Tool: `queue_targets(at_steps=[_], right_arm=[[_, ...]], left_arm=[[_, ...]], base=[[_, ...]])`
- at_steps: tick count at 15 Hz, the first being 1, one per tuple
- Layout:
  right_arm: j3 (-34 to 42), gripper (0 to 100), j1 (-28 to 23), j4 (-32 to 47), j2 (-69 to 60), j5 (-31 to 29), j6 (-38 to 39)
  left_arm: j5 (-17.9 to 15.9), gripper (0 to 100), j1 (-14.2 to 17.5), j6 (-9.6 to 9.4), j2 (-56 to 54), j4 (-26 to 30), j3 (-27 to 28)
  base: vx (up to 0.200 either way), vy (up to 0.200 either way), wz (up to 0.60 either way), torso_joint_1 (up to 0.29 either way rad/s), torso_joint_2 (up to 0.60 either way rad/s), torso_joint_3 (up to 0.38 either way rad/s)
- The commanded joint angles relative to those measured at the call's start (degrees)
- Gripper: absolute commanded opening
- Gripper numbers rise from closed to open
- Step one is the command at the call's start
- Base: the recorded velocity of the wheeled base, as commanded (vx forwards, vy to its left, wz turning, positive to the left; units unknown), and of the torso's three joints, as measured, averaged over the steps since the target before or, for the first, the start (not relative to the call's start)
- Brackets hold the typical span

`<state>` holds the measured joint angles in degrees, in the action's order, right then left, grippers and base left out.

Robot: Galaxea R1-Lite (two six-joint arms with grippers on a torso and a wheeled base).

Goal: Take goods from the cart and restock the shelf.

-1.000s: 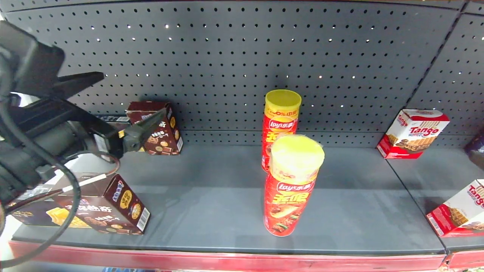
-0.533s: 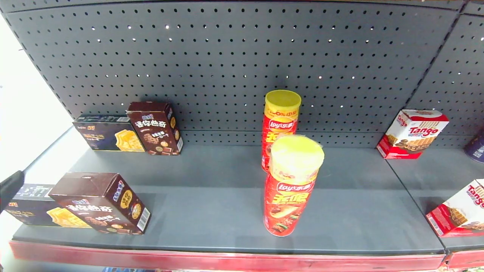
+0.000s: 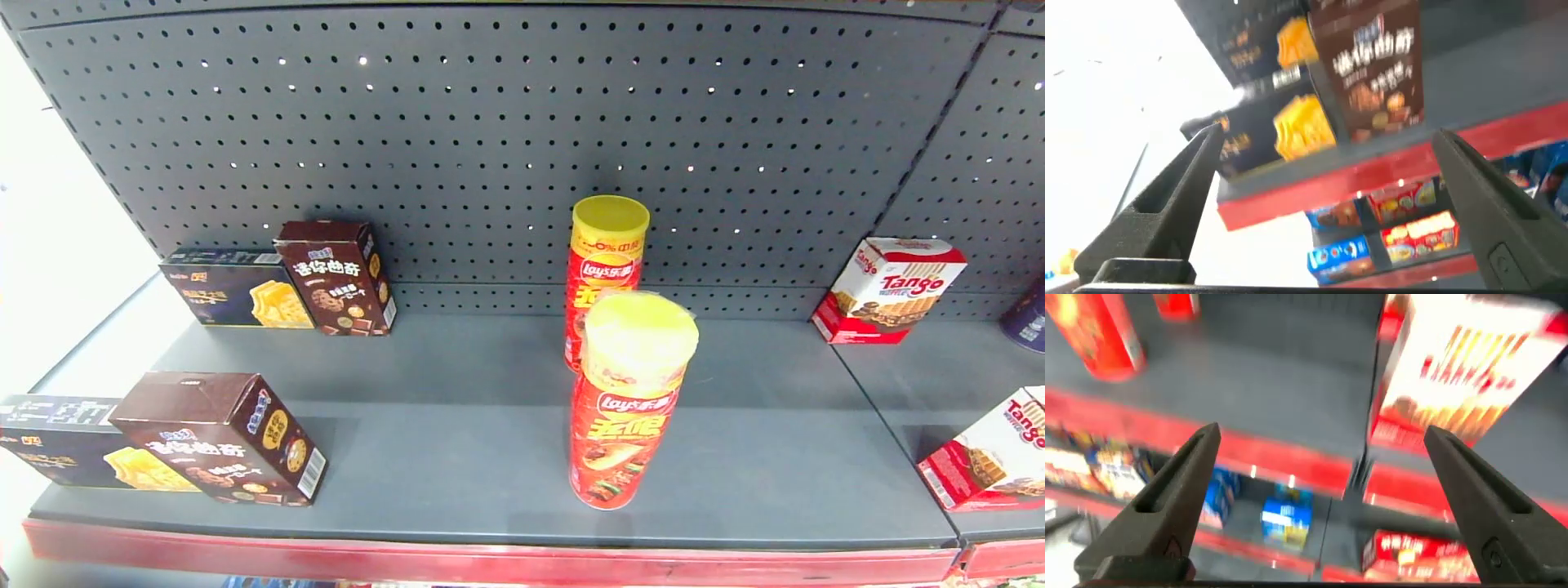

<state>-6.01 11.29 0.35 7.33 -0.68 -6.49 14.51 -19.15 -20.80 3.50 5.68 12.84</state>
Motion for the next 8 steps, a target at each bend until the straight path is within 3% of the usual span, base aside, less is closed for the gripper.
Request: queue_targets(at_steps=[1,2,4,6,7,8], right_arm=[[4.5,100,-0.3,-0.1,-1.5,-0.5,0.0],[4.3,100,-0.7,0.0,-1.1,-0.5,0.0],[4.3,100,-7.1,0.1,4.7,-3.7,0.8],[4.3,100,-10.1,0.1,8.2,-3.4,1.4],[4.4,100,-9.6,-0.1,7.7,-3.4,1.6],[4.4,100,-9.6,-0.1,7.7,-3.4,1.6]], left_arm=[[0.2,100,1.0,0.41,-3.5,-0.9,-6.5],[0.3,100,1.0,0.32,-3.5,-1.3,-7.7],[3.2,100,2.0,0.76,-2.5,-3.0,-9.7],[4.8,100,3.7,3.31,1.1,-3.0,-9.8],[5.4,100,9.4,3.39,3.0,-3.0,-9.8],[5.4,100,9.4,3.39,3.0,-3.0,-9.8]], base=[[0.000,0.000,0.00,0.000,0.00,0.000],[0.000,0.000,0.00,0.000,0.00,0.000],[0.000,0.000,0.00,0.000,0.00,0.000],[0.000,0.000,0.00,0.000,0.00,0.000],[0.000,0.000,0.00,0.000,0.00,0.000],[0.000,0.000,0.00,0.000,0.00,0.000]])
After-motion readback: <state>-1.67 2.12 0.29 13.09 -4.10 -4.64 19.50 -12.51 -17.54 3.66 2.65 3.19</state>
